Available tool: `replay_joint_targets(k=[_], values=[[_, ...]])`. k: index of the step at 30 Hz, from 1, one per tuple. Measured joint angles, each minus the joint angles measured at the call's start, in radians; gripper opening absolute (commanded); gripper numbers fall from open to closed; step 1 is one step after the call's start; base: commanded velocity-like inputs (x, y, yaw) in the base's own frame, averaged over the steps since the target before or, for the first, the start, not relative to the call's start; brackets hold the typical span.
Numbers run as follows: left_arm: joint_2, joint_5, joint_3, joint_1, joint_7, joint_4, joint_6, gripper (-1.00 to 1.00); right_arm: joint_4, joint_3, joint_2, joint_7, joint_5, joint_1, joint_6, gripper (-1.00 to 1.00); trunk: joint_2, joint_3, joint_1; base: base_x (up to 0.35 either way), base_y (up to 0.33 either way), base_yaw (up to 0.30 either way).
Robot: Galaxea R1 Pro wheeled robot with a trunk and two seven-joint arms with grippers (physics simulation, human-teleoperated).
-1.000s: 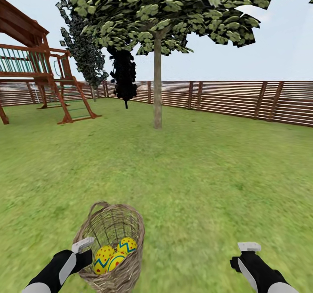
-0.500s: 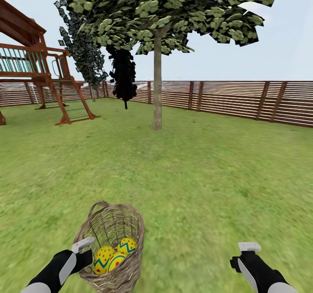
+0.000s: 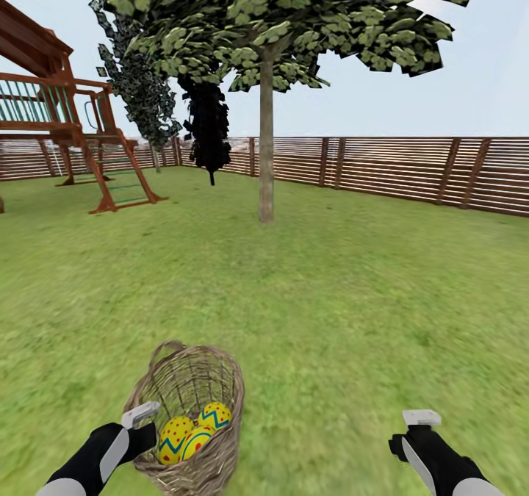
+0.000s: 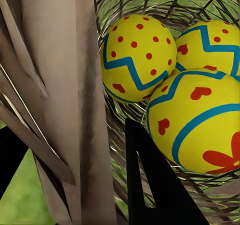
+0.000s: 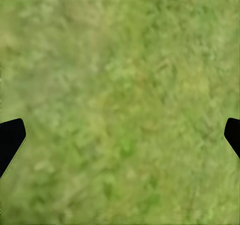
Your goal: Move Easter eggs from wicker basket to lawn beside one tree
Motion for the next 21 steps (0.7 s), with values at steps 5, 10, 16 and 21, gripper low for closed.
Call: replay_joint_targets(k=[5,10,16,21], values=[[0.000,-0.001,0.000,0.000,0.000,0.000,0.000,-1.00,0.000,0.000,0.000,0.000,0.000,0.000,0.000,1.00,0.000,0.000,0.000,0.329,0.000,0.000],[0.000,-0.001,0.000,0.000,0.000,0.000,0.000,-1.00,0.000,0.000,0.000,0.000,0.000,0.000,0.000,1.00,0.000,0.000,0.000,0.329,0.000,0.000],[0.000,-0.001,0.000,0.000,0.000,-0.001,0.000,-1.00,0.000,0.000,0.000,0.000,0.000,0.000,0.000,1.00,0.000,0.000,0.000,0.329,0.000,0.000],[0.000,-0.001,0.000,0.000,0.000,-0.001,0.000,-1.00,0.000,-0.001,-0.001,0.000,0.000,0.000,0.000,1.00,0.000,0.000,0.000,0.329,0.000,0.000]])
